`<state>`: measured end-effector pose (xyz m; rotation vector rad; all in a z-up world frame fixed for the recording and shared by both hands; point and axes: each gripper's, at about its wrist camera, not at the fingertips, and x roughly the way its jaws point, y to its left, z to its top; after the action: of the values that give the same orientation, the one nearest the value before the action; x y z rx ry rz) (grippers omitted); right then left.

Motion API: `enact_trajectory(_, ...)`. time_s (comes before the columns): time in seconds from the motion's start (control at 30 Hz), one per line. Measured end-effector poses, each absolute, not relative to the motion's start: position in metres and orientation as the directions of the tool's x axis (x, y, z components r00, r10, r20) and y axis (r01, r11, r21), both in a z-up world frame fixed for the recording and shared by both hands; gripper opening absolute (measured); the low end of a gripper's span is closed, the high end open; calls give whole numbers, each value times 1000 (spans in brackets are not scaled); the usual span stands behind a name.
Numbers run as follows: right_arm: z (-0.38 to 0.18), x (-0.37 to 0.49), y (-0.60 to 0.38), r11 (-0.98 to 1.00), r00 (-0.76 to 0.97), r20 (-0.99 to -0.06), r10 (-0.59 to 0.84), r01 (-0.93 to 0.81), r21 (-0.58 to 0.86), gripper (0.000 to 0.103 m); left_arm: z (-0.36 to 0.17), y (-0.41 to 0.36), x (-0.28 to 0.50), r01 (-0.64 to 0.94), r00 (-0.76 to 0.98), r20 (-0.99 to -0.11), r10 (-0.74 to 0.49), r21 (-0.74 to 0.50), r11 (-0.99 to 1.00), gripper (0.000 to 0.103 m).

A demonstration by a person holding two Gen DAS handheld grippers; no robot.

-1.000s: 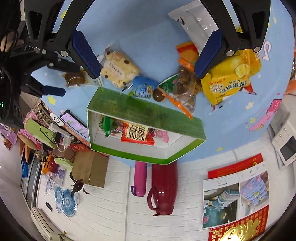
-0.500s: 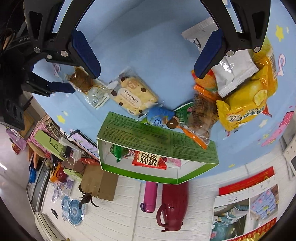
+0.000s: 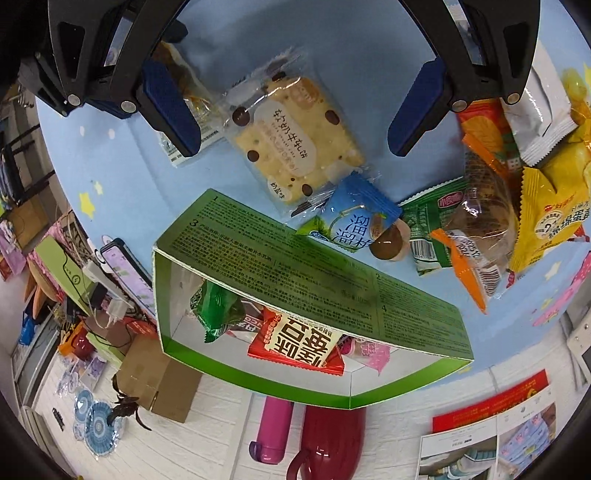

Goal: Organize snacks
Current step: 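Grasp the brown meat pack with the right tool while the left tool grasps the cream cookie pack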

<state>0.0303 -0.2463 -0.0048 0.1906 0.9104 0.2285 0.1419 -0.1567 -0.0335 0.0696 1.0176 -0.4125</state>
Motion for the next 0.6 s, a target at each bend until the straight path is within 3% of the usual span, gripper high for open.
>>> enact_trajectory(0.1, -6, 30, -246, 959, 585, -763, 274, -104, 264, 72, -44, -164, 148, 344, 446, -860, -247, -90, 935, 102)
enact_trajectory(0.2, -6, 31, -242, 958, 581, -764, 279, -108, 267, 72, -44, -168, 139, 389, 508, -834, -214, 1, 921, 80)
enact_trajectory(0.27, -6, 33, -237, 963, 581, -769, 265, -110, 248, 72, -42, -162, 133, 422, 499, -834, -238, -7, 907, 62)
enact_trajectory(0.43, -7, 34, -223, 982, 584, -789, 191, -117, 152, 66, -44, -143, 121, 403, 506, -834, -221, 2, 915, 62)
enact_trajectory(0.6, -9, 34, -227, 987, 588, -792, 161, -104, 124, 45, -44, -133, 118, 378, 531, -820, -212, 6, 926, 74)
